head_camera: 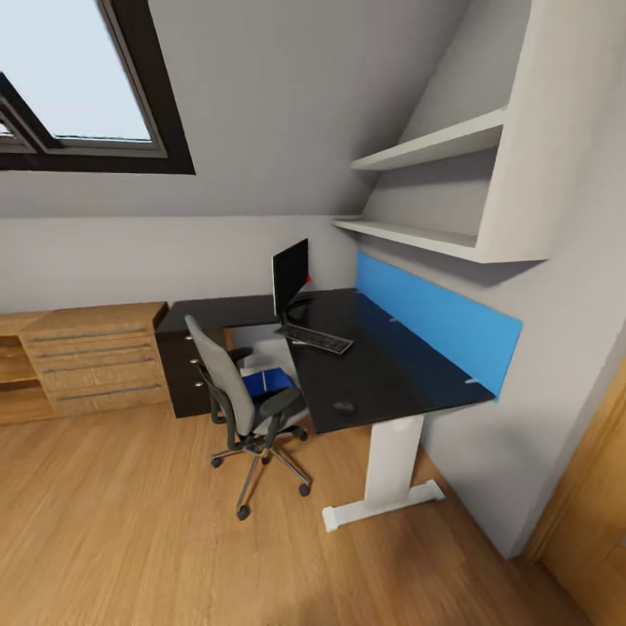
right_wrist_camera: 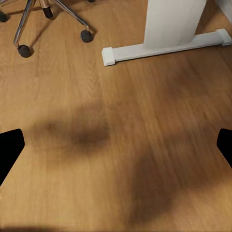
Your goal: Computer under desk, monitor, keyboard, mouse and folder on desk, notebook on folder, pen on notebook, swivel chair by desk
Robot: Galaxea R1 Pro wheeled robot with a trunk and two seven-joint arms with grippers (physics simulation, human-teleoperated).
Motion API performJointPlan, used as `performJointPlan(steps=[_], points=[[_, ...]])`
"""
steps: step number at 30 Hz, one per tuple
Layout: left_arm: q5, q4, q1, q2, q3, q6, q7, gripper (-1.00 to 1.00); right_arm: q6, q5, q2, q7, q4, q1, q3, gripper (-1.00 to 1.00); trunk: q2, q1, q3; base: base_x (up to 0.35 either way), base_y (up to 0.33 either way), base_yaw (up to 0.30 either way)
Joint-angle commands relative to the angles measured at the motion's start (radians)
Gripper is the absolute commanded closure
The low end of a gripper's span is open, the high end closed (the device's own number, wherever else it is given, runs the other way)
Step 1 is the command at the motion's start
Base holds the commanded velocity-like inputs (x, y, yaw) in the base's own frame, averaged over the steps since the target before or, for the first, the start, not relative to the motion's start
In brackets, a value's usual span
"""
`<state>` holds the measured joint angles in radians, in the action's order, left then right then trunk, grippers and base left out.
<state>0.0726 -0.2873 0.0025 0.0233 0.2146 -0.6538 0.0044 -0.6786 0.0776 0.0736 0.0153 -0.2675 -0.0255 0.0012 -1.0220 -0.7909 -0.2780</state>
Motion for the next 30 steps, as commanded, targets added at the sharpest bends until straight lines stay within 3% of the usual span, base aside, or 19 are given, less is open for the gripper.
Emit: performJointPlan(steps=[1, 11, 19, 25, 26, 27, 30], points=[[0.007, -0.001, 0.0, 0.0, -0.004, -0.002, 0.0, -1.0, -0.003, 0.007, 0.0, 0.002, 0.001, -0.001, -0.001, -1.0, -0.008, -0.004, -0.004, 0.0, 0.0, 0.287], [0.007, 0.0, 0.0, 0.0, -0.006, -0.002, 0.002, -1.0, -0.003, 0.055, 0.001, 0.002, 0.001, -0.001, -0.002, -1.0, -0.078, -0.042, -0.036, 0.0, 0.0, 0.287], [0.007, 0.001, 0.0, 0.001, -0.005, 0.006, 0.003, -1.0, -0.003, 0.064, 0.001, 0.002, 0.001, -0.001, -0.002, -1.0, -0.134, -0.073, -0.061, 0.0, 0.0, 0.277], [0.008, 0.001, 0.0, 0.001, -0.005, 0.062, 0.014, -1.0, -0.002, 0.065, -0.001, 0.001, 0.001, -0.001, -0.002, -1.0, -0.176, -0.096, -0.079, 0.0, 0.0, 0.082], [0.008, 0.0, 0.0, 0.001, -0.005, 0.089, 0.028, -1.0, -0.002, 0.065, -0.001, 0.001, 0.001, -0.001, -0.002, -1.0, -0.183, -0.1, -0.083, 0.0, 0.0, 0.026], [0.008, -0.003, 0.0, 0.001, -0.006, 0.174, 0.078, -1.0, -0.002, 0.066, -0.002, 0.0, 0.005, -0.001, -0.001, -1.0, -0.19, -0.104, -0.086, 0.0, 0.0, 0.009], [0.009, -0.006, 0.0, 0.002, -0.006, 0.23, 0.107, -1.0, 0.0, 0.066, -0.003, 0.0, 0.027, -0.001, 0.0, -1.0, -0.211, -0.115, -0.095, 0.0, 0.0, 0.004]])
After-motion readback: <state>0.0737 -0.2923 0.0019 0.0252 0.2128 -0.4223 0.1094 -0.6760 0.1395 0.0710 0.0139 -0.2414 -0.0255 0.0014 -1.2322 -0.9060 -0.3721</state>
